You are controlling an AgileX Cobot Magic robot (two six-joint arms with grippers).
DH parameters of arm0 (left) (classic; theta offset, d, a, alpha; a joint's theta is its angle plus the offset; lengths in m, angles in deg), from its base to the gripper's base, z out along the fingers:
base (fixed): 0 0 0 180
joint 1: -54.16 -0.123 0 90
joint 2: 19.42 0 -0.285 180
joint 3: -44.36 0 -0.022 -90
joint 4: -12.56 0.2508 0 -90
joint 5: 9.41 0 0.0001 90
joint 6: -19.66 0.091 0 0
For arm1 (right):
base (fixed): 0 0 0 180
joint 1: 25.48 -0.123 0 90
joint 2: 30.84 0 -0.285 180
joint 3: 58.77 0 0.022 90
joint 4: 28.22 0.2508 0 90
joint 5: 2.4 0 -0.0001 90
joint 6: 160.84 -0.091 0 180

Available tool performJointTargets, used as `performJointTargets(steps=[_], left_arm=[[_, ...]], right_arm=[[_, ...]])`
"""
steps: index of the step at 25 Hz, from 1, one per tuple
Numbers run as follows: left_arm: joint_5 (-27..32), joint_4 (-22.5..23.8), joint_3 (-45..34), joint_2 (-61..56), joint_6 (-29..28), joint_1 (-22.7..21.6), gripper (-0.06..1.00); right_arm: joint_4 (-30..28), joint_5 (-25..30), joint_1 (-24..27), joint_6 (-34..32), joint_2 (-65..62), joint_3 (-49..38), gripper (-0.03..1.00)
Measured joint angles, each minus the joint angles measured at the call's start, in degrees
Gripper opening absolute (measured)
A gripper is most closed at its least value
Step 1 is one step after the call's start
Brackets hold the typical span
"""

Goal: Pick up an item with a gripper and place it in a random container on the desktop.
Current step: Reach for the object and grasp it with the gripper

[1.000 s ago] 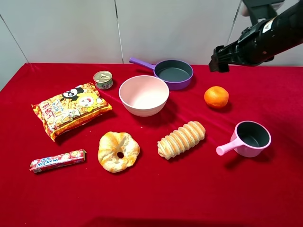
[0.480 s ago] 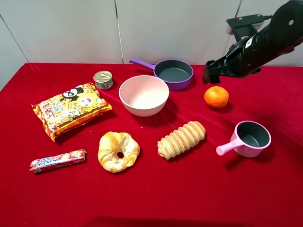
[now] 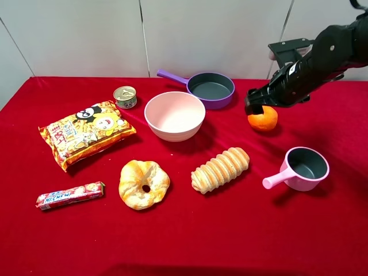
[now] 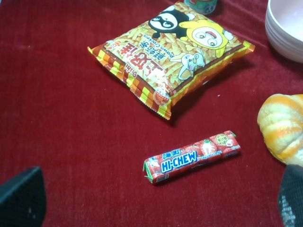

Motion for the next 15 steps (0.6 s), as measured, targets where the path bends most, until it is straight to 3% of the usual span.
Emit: performJointTargets(steps=[15], left_arm=[[0.0,0.0,0.0,0.0,0.0,0.0,0.97]], right_arm=[[-0.46,-4.81,1.37,0.02,6.29,0.04,0.64]])
